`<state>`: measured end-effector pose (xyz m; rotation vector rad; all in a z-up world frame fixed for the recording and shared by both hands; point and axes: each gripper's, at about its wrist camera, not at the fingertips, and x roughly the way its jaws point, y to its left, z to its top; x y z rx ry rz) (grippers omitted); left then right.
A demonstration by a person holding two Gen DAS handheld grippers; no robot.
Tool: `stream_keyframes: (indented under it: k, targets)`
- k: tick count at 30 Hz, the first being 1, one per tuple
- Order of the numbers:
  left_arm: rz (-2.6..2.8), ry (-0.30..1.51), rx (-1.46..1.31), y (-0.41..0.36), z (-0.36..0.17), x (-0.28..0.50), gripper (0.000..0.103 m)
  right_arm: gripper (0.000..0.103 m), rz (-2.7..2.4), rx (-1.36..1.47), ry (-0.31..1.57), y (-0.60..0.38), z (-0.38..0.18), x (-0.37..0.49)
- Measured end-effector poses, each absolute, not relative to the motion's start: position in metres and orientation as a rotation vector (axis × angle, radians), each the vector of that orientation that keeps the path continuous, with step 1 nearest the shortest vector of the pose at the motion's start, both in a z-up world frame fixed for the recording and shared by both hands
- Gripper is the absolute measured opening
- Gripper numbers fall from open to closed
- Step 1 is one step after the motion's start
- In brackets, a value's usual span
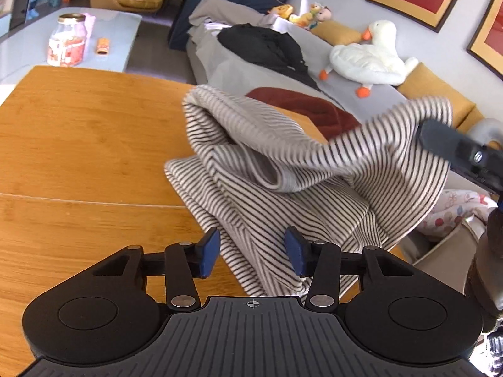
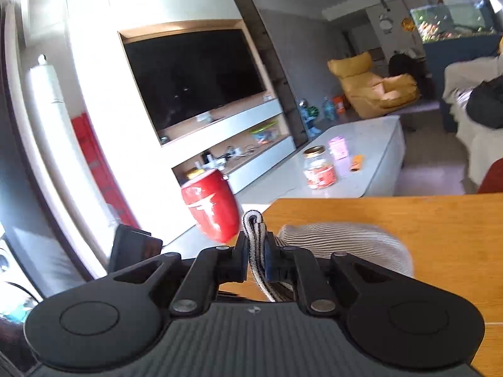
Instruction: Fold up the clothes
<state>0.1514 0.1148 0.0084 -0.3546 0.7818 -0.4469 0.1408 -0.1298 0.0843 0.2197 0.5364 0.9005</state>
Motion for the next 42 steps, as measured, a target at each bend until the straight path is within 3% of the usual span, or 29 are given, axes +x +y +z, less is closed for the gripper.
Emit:
stream_keyframes:
  k: [4, 6, 7, 14, 18, 20, 21, 22, 24, 26, 27, 28, 32, 39, 41, 42]
  targets:
    - [-0.471, 0.785, -0.395, 0.122, 0.002, 0.148, 0.051, 0.01, 0.897, 0.216, 0.676, -0.119, 0.05, 0.153]
    - [-0.455, 0.789, -0.402, 0.135, 0.002, 0.142, 0.06, 0.011, 0.888, 0.198, 0.714, -0.119, 0.033, 0.15]
    - [-0.448, 0.784, -0.405, 0.14, 0.004, 0.14, 0.065, 0.011, 0.89, 0.164, 0.714, -0.116, 0.028, 0.143]
    - [-0.427, 0.617, -0.442, 0.165, 0.06, 0.142, 0.07, 0.012, 0.887, -0.151, 0.633, -0.078, 0.016, 0.106]
    - [-0.525, 0.583, -0.421, 0.125, 0.071, 0.17, 0.072, 0.012, 0.881, -0.199, 0.603, -0.08, 0.027, 0.102]
    - [-0.524, 0.607, -0.391, 0.115, 0.062, 0.181, 0.069, 0.02, 0.876, -0.213, 0.589, -0.085, 0.035, 0.101]
    - [-0.519, 0.621, -0.378, 0.114, 0.056, 0.185, 0.068, 0.036, 0.871, -0.206, 0.584, -0.091, 0.041, 0.101]
    - [-0.513, 0.635, -0.365, 0.112, 0.051, 0.188, 0.065, 0.062, 0.859, -0.177, 0.579, -0.102, 0.049, 0.103]
    - [-0.502, 0.663, -0.339, 0.109, 0.039, 0.195, 0.064, 0.083, 0.826, -0.103, 0.565, -0.126, 0.066, 0.11]
    - [-0.491, 0.691, -0.313, 0.105, 0.028, 0.202, 0.064, 0.088, 0.797, 0.017, 0.561, -0.151, 0.08, 0.125]
    - [-0.488, 0.701, -0.3, 0.104, 0.024, 0.205, 0.064, 0.099, 0.773, 0.085, 0.559, -0.162, 0.085, 0.136]
    - [-0.494, 0.699, -0.29, 0.104, 0.023, 0.204, 0.064, 0.103, 0.736, 0.152, 0.555, -0.172, 0.088, 0.151]
    - [-0.512, 0.69, -0.281, 0.108, 0.02, 0.203, 0.065, 0.103, 0.634, 0.342, 0.63, -0.185, 0.076, 0.229]
    - [-0.517, 0.691, -0.262, 0.109, 0.02, 0.199, 0.065, 0.103, 0.636, 0.391, 1.016, -0.148, 0.002, 0.328]
    - [-0.519, 0.69, -0.264, 0.111, 0.02, 0.198, 0.065, 0.099, 0.687, 0.418, 1.067, -0.138, -0.007, 0.328]
    - [-0.519, 0.693, -0.271, 0.113, 0.019, 0.198, 0.065, 0.087, 0.713, 0.422, 1.067, -0.134, -0.006, 0.325]
